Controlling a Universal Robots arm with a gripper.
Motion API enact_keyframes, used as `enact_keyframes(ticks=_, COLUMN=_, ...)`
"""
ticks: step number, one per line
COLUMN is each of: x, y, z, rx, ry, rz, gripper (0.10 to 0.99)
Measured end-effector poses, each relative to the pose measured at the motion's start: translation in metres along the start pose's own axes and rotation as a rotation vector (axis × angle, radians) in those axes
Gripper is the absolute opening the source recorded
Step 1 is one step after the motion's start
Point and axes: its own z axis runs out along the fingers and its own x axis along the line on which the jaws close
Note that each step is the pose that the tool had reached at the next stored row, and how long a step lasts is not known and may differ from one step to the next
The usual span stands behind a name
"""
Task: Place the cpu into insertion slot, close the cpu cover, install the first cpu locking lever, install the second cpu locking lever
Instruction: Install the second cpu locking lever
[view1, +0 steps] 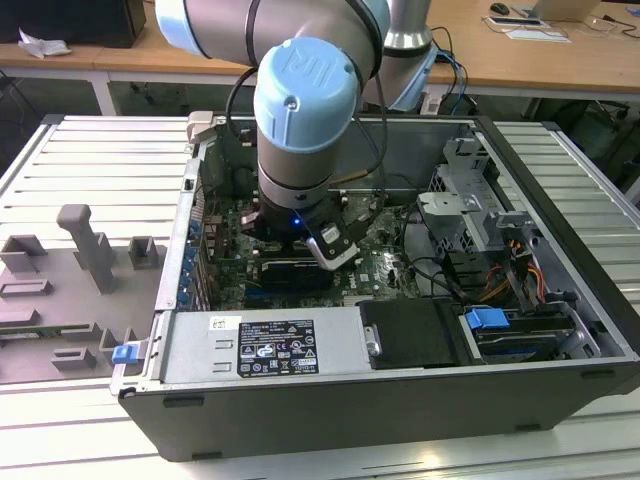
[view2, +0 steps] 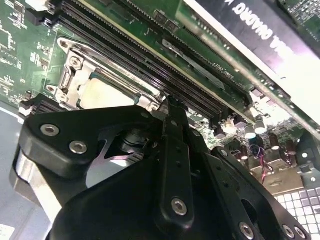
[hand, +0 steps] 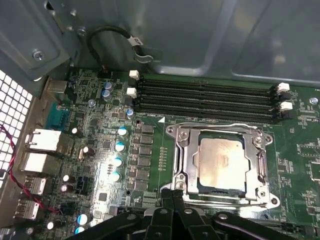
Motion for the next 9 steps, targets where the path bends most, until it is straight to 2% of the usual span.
enact_keyframes(ticks=3, x=0.0048, y=0.0038, z=0.0071, rx=-0.022, ry=-0.0018, rz=-0.001, gripper=0.106)
enact_keyframes(ticks=4, x=0.0071, y=0.0040, z=0.0075, rx=-0.022, ry=-0.0026, rz=-0.001, gripper=0.106)
enact_keyframes(ticks=9, x=0.0080, y=0.0047, z=0.0055, rx=-0.022, ry=-0.0027, rz=-0.001, gripper=0.106)
